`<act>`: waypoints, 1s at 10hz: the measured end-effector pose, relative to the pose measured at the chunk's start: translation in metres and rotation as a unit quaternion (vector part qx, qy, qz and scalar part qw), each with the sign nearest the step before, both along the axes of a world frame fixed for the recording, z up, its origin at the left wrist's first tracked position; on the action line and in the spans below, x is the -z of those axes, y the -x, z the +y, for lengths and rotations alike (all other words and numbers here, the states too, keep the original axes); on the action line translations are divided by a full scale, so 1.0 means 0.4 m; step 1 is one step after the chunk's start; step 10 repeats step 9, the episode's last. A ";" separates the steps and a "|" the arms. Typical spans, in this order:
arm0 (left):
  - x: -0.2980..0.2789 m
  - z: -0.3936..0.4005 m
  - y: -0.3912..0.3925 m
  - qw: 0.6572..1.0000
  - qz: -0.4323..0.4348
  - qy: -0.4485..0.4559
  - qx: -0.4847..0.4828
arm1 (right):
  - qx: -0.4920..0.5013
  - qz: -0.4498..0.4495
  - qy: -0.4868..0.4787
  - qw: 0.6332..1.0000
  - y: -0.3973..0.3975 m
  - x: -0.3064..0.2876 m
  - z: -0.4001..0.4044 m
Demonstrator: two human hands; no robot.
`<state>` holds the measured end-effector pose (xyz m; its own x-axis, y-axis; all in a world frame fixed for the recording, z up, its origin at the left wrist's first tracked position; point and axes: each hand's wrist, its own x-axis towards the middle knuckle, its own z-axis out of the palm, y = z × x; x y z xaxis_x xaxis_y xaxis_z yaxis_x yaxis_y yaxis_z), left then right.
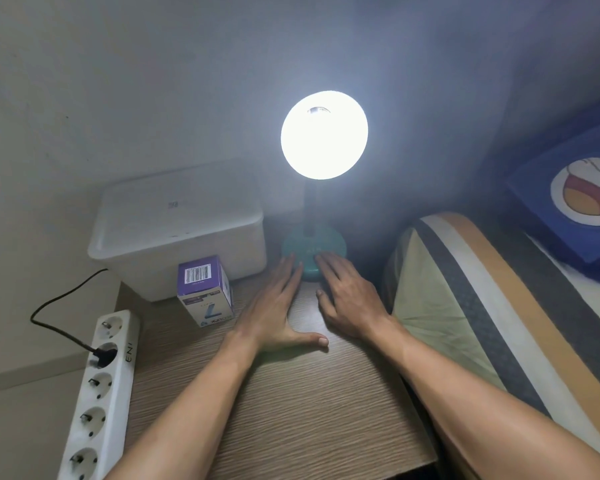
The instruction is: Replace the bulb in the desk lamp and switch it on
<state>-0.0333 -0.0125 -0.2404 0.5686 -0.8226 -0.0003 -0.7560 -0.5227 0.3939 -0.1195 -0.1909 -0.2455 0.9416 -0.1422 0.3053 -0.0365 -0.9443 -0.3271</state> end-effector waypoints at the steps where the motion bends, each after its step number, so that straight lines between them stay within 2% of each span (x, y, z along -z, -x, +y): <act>1: 0.001 0.000 -0.001 1.000 0.004 0.000 0.000 | 0.007 0.010 0.002 1.000 0.001 -0.006 0.002; 6: 0.012 0.008 -0.002 1.000 0.004 -0.009 0.009 | 0.038 0.030 0.043 0.998 -0.017 0.002 0.006; 8: -0.037 0.010 0.026 0.996 0.007 -0.083 -0.013 | 0.000 0.126 -0.019 0.992 -0.018 -0.066 -0.001; 9: -0.068 0.035 0.099 0.998 0.009 -0.044 -0.033 | 0.027 0.081 -0.046 0.995 0.040 -0.113 0.005; 10: -0.068 0.035 0.099 0.998 0.009 -0.044 -0.033 | 0.027 0.081 -0.046 0.995 0.040 -0.113 0.005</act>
